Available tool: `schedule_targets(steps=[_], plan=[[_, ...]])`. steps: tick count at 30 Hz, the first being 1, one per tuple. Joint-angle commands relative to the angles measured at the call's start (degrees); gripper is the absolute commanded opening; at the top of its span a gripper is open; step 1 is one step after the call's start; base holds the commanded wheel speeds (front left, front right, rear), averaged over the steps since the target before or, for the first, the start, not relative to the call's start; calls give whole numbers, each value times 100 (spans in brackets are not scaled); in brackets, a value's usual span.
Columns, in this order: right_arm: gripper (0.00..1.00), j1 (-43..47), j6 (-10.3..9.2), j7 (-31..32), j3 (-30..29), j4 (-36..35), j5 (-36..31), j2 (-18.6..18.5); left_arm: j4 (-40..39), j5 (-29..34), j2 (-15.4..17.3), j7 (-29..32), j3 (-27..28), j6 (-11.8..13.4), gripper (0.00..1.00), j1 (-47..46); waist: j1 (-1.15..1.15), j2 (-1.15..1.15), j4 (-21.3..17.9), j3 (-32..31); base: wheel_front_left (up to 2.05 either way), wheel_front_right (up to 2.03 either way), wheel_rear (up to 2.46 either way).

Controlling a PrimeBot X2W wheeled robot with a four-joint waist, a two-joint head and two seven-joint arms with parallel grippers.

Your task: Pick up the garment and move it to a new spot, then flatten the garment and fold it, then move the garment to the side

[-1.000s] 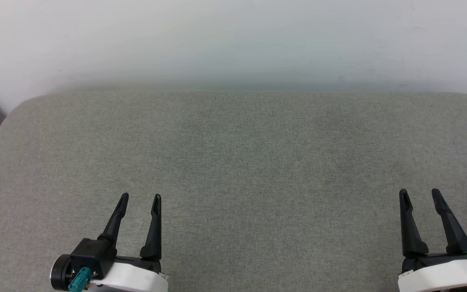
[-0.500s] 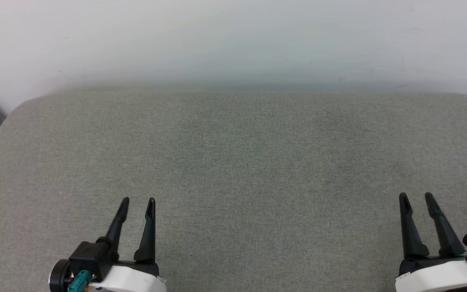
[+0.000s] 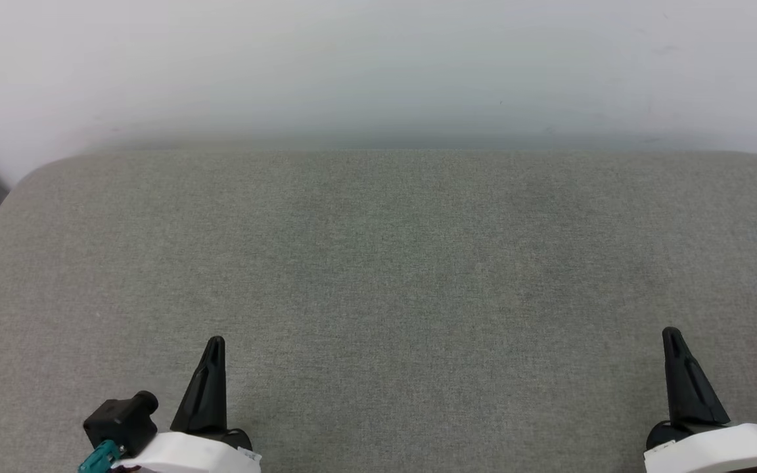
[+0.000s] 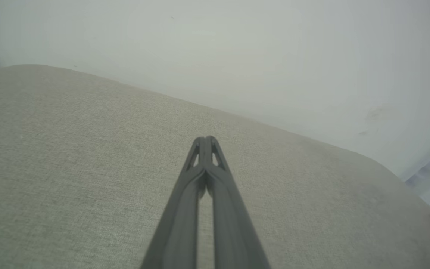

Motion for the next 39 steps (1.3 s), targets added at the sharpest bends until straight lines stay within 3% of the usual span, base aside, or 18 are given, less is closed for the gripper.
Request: schedule_targets(steps=[1, 39], plan=[[0, -210, 0, 46, -11, -35, 321, -16, -45, -336, 55, 55, 20, 3, 0, -177, 0, 0, -3, -3, 0, 0, 0], [0, -625, -1, 656, -86, 448, 3302, 7, 280, -3518, 149, 745, 205, -14, 0, -503, 0, 0, -56, -60, 0, 0, 0]])
